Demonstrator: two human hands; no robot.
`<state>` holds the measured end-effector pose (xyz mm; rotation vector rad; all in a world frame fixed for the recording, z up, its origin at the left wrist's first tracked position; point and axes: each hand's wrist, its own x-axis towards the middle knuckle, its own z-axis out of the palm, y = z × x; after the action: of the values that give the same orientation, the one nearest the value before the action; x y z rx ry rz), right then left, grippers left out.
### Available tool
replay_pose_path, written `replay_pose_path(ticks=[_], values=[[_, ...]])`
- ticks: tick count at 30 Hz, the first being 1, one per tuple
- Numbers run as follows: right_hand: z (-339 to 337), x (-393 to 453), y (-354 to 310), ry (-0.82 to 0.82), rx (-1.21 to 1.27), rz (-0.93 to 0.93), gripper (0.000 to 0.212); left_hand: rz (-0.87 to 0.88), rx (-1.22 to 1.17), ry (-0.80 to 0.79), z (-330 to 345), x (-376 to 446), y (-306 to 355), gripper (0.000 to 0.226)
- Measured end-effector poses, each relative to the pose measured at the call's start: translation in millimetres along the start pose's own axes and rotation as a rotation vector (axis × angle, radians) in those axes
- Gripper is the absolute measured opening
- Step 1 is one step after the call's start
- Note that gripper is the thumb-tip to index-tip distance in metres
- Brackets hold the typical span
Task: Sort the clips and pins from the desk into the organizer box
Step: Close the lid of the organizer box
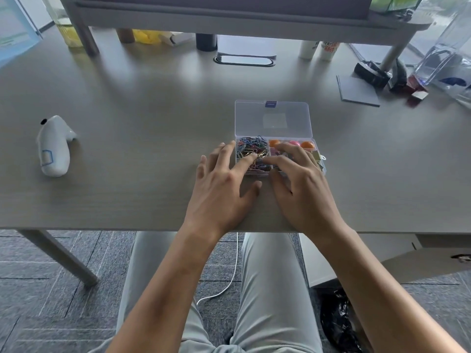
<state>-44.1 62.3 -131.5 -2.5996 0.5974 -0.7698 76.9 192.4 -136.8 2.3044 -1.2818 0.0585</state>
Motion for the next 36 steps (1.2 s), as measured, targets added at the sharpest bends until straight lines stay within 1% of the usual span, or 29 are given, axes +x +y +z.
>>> replay_pose_path(ticks=[5,10,20,22,28,31,36], values=[[-1.8,-4.6,-1.6,-0.035,-0.001,0.018,0.033,-0.048,0.004,-0.01,1.3,1.2,-0.1,0.058],[-4.1,-5.5,-2.6,-0.063,-0.027,0.02,0.034,-0.051,0.037,-0.034,1.7,4.4,1.5,0.062],[-2.2,9.7,-1.5,0.009,0.008,0.033,0.029,-0.07,-0.041,-0.041,1.0,14.0,-1.7,0.061],[-3.9,12.2,-1.8,-0.018,0.011,0.033,0.032,-0.078,-0.069,-0.012,-0.1,11.9,-1.6,0.06],[-1.3,17.2,-6.3,-0.179,-0.036,-0.02,0.049,-0.123,-0.15,0.085,-3.3,1.9,-2.0,0.054],[-3.2,12.5,-7.1,-0.187,-0.056,-0.022,0.054,-0.102,-0.15,0.108,-1.9,-1.2,-1.5,0.052],[-5.6,3.1,-6.7,-0.185,-0.038,-0.004,0.05,-0.091,-0.09,0.097,0.7,-5.3,1.2,0.049]])
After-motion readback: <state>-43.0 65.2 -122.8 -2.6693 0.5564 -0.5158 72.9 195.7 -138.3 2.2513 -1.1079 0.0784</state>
